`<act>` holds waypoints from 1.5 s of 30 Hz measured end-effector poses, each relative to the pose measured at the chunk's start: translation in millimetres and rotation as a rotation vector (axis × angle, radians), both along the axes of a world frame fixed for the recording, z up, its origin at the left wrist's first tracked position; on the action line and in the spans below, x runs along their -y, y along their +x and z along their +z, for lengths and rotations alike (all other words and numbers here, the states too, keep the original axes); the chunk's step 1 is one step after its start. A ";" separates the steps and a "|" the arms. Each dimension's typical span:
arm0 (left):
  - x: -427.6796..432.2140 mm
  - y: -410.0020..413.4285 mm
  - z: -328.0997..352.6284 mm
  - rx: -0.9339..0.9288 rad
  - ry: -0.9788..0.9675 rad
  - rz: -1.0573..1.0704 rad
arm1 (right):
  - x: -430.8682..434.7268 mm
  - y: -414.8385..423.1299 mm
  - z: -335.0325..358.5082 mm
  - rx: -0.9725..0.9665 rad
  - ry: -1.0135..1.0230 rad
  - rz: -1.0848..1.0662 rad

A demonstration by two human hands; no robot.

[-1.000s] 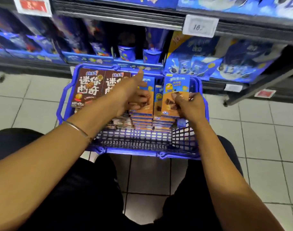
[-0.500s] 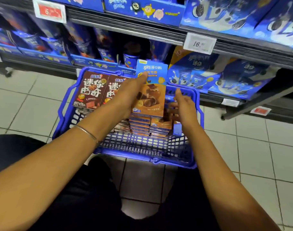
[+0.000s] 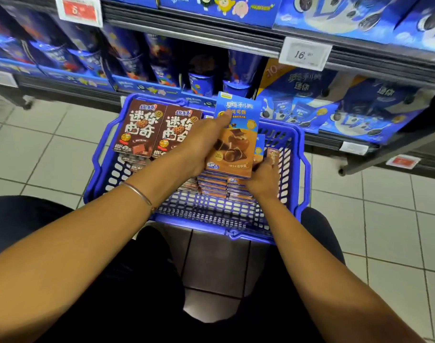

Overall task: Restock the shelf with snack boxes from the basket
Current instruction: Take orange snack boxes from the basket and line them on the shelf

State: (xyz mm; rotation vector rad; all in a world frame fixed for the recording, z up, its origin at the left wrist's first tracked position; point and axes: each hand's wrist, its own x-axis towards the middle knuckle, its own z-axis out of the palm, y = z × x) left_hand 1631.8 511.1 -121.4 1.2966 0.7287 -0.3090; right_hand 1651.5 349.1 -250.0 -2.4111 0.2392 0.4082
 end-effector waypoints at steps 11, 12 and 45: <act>-15.3 0.4 1.1 -0.011 -0.213 0.087 | 29.8 6.8 45.4 0.096 0.658 -0.369; -16.2 1.4 1.1 -0.006 -0.211 0.106 | 32.6 8.1 54.7 0.107 0.694 -0.384; -0.3 -2.4 -0.7 0.232 -0.225 -0.084 | -27.0 -19.6 122.6 -0.064 0.897 -0.125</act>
